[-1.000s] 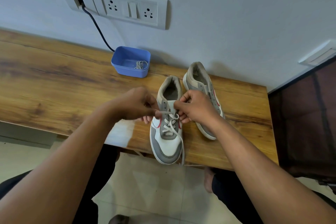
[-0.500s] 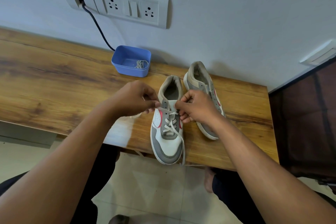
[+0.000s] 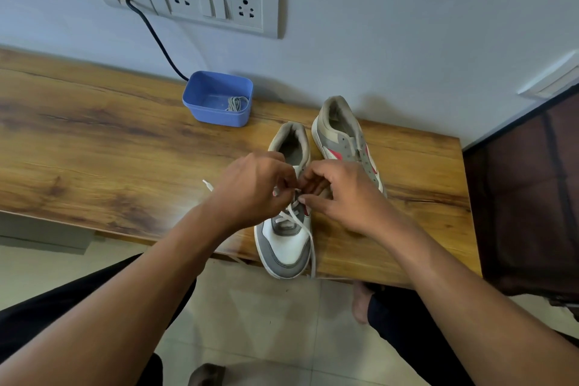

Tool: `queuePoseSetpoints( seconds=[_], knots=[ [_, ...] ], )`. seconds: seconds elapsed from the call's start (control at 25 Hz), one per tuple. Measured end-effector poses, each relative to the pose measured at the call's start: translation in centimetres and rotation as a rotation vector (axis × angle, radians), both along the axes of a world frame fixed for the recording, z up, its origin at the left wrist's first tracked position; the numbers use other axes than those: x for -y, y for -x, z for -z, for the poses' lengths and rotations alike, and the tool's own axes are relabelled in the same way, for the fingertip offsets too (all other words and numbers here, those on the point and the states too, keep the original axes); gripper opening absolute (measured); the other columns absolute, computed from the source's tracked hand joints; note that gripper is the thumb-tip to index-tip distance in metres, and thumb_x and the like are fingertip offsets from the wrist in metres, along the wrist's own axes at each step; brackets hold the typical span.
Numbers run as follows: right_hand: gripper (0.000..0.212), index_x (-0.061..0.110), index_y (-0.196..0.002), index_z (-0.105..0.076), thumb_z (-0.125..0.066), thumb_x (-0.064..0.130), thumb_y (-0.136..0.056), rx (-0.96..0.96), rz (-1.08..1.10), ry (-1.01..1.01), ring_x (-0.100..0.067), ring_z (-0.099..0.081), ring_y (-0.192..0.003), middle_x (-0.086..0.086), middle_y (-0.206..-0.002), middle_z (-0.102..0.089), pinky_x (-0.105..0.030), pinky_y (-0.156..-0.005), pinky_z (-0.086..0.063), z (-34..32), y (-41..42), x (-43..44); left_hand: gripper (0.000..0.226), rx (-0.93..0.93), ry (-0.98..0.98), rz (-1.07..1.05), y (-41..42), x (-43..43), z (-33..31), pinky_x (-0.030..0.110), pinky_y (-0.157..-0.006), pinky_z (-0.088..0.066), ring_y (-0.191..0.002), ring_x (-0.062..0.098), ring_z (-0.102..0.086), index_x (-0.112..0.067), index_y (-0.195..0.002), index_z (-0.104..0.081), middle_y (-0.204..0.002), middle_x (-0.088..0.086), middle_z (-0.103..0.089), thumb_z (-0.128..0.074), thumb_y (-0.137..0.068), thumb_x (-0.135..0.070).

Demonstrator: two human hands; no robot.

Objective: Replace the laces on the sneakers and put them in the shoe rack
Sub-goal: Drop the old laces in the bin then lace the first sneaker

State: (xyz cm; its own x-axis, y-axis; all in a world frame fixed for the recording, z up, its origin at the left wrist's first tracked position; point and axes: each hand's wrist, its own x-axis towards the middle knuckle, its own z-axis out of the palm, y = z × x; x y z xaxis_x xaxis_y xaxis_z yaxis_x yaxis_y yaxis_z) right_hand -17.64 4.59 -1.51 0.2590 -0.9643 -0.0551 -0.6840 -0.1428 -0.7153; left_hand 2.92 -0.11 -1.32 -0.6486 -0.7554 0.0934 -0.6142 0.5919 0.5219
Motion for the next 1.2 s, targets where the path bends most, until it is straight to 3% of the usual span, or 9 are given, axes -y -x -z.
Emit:
queuePoseSetpoints(
  seconds=[0.16, 0.28, 0.44, 0.6, 0.76, 0.92, 1.04, 1.2],
  knots=[
    [0.018, 0.026, -0.102, -0.065, -0.079, 0.023, -0.091, -0.202, -0.092, 0.202, -0.010, -0.062, -0.082, 0.011, -0.092, -0.063, -0.031, -0.069, -0.052, 0.5, 0.3, 0.1, 0.006, 0.030, -0.320, -0.042, 0.5, 0.7, 0.0, 0.021, -0.057, -0.047, -0.065, 0.006, -0.061, -0.024, -0.084, -0.078, -0.073, -0.008, -0.070, -0.075, -0.087, -0.019],
    [0.014, 0.026, -0.103, -0.064, -0.074, 0.020, -0.095, -0.258, -0.102, 0.223, -0.015, -0.059, -0.083, 0.008, -0.094, -0.060, -0.034, -0.068, -0.051, 0.8, 0.4, 0.3, 0.006, 0.058, -0.347, -0.063, 0.7, 0.8, 0.0, 0.031, -0.061, -0.051, -0.068, 0.011, -0.062, -0.024, -0.084, -0.078, -0.074, -0.005, -0.071, -0.075, -0.088, -0.021],
    [0.010, 0.027, -0.095, -0.069, -0.077, 0.022, -0.093, -0.071, 0.146, 0.102, -0.005, -0.066, -0.079, 0.013, -0.085, -0.068, -0.041, -0.074, -0.060, 1.2, 0.5, 0.6, 0.003, 0.048, -0.157, -0.149, -0.3, 0.9, -0.7, 0.027, -0.060, -0.047, -0.067, -0.001, -0.058, -0.028, -0.087, -0.076, -0.076, -0.013, -0.067, -0.075, -0.089, -0.031],
    [0.014, 0.022, -0.085, -0.072, -0.078, 0.033, -0.092, 0.136, 0.433, -0.116, -0.016, -0.074, -0.071, 0.002, -0.074, -0.075, -0.050, -0.070, -0.064, 0.5, 0.4, 1.7, 0.012, 0.076, -0.181, -0.212, -2.2, 1.7, -1.0, 0.029, -0.065, -0.052, -0.073, 0.003, -0.063, -0.028, -0.087, -0.072, -0.081, -0.015, -0.067, -0.075, -0.088, -0.040],
    [0.036, 0.019, -0.081, -0.071, -0.080, 0.053, -0.086, 0.096, 0.417, -0.200, -0.017, -0.075, -0.072, 0.001, -0.074, -0.075, -0.050, -0.071, -0.065, 0.7, -1.3, 2.1, 0.017, 0.144, -0.238, -0.132, -2.0, 1.0, -0.2, 0.034, -0.072, -0.054, -0.082, 0.008, -0.063, -0.029, -0.087, -0.068, -0.088, -0.013, -0.065, -0.078, -0.085, -0.042],
    [0.031, 0.017, -0.078, -0.069, -0.083, 0.044, -0.085, 0.107, 0.443, -0.206, -0.021, -0.074, -0.071, -0.001, -0.072, -0.073, -0.052, -0.070, -0.064, 1.1, -1.6, 2.4, 0.010, 0.053, -0.279, -0.137, -2.1, 1.2, -0.2, 0.036, -0.072, -0.058, -0.076, 0.009, -0.065, -0.024, -0.080, -0.069, -0.080, -0.010, -0.068, -0.074, -0.088, -0.025],
    [0.027, 0.018, -0.077, -0.069, -0.083, 0.039, -0.087, 0.116, 0.453, -0.206, -0.021, -0.075, -0.070, -0.002, -0.071, -0.074, -0.052, -0.069, -0.065, 1.0, -1.5, 2.3, 0.009, -0.084, -0.372, -0.249, -3.5, 2.0, -1.5, 0.027, -0.066, -0.055, -0.073, 0.015, -0.068, -0.017, -0.077, -0.071, -0.075, -0.002, -0.072, -0.073, -0.086, -0.017],
    [0.025, 0.018, -0.077, -0.069, -0.083, 0.037, -0.087, 0.099, 0.438, -0.205, -0.021, -0.075, -0.070, -0.001, -0.070, -0.073, -0.051, -0.069, -0.065, 0.7, -1.6, 2.3, 0.013, -0.139, -0.544, -0.172, -3.4, 1.3, -2.8, 0.039, -0.068, -0.054, -0.069, 0.019, -0.066, -0.011, -0.075, -0.069, -0.071, 0.004, -0.072, -0.071, -0.088, -0.012]
  ],
)
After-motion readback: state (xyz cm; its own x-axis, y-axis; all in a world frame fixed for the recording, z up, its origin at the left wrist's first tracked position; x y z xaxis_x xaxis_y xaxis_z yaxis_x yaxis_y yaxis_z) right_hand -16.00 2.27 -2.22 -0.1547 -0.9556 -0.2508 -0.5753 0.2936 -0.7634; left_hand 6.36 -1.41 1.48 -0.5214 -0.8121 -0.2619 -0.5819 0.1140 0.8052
